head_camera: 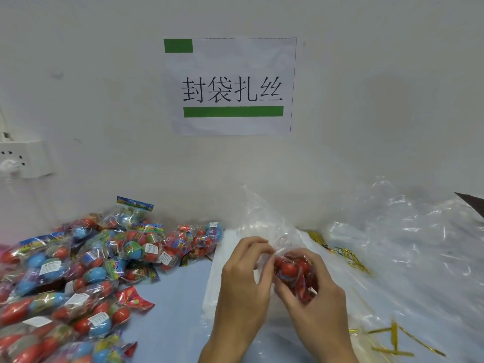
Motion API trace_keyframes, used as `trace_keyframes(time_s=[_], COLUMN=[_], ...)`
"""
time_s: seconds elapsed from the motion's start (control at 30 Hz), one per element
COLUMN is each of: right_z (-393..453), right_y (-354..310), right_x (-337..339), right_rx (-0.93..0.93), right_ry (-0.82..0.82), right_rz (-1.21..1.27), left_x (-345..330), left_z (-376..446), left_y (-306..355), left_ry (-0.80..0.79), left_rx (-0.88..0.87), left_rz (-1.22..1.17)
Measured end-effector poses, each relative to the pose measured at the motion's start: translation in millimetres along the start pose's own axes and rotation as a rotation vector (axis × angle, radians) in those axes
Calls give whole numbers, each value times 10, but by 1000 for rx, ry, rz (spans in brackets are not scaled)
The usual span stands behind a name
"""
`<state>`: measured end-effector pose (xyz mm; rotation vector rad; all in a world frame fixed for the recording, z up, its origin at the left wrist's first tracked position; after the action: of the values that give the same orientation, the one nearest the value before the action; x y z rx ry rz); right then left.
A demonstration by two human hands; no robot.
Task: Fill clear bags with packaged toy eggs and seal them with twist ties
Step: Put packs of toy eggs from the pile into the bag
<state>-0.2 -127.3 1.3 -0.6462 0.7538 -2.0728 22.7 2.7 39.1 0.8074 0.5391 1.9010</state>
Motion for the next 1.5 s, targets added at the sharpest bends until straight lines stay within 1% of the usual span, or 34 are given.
trace_keyframes(time_s=[0.07,0.13,0.17,0.23,0.27,0.33,0.43,0.5,0.53,0.63,0.7,0.77,0.83,0.93,1.0,1.03,1.07,1.1,1.17,1.2,1.27,1.43,1.5], right_z=[-14,-25,-25,-19,-16,-23,-50,-49,-44,-26,-28,-28,-18,-1,15,26,34,40,49,50,51,81,97], right_y=[-4,-13,-17,-30,-44,-56,-4,48,65,119,152,174,170,156,163,166,162,163,147,134,116,108,114], right_x=[5,-2,-2,15,26,33,-6,-33,-39,-29,-22,-26,-26,-26,-29,-29,-33,-40,-51,-55,-62,-29,-18], right_rx=[2,-1,0,-15,-45,-145,-388,-558,-608,-656,-663,-656,-635,-637,-682,-702,-720,-732,-756,-757,-757,-815,-841], right_ry=[81,104,108,149,184,253,306,326,341,377,355,335,317,313,345,361,374,378,371,360,342,380,372], right_rz=[-121,-235,-284,-339,-319,-175,26,123,171,312,366,392,396,423,473,501,529,556,615,651,716,884,930], left_x=[-21,-42,-49,-63,-78,-122,-174,-172,-166,-160,-166,-171,-170,-147,-135,-129,-128,-135,-199,-237,-288,-343,-359], left_z=[-23,-36,-36,-44,-55,-92,-131,-122,-118,-124,-117,-99,-85,-92,-88,-83,-82,-76,-102,-124,-153,-217,-242], left_y=[47,79,86,85,79,62,24,-2,-10,15,73,132,158,180,121,60,-3,-62,-143,-158,-163,-209,-229], left_ry=[21,38,30,-35,-86,-158,-144,-144,-160,-229,-237,-235,-242,-231,-88,-4,47,30,-134,-222,-353,-510,-556], left_rx=[-32,-50,-54,-55,-56,-76,-84,-44,-25,-12,-45,-40,5,124,223,303,416,558,815,890,907,814,781], left_rz=[-62,-91,-102,-122,-111,-19,114,125,112,33,-14,-89,-191,-327,-316,-271,-235,-242,-395,-472,-509,-460,-434])
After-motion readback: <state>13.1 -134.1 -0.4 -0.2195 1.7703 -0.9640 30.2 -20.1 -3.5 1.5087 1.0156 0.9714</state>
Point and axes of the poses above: each hand's wrist, its own z-axis towards the middle knuckle, its own x-axis out of the back of the hand, y = z × x, the point moved 2 cm from there along z, towards the middle knuckle, and after that the axes turned 7 degrees about x, right-handed, at the moved point
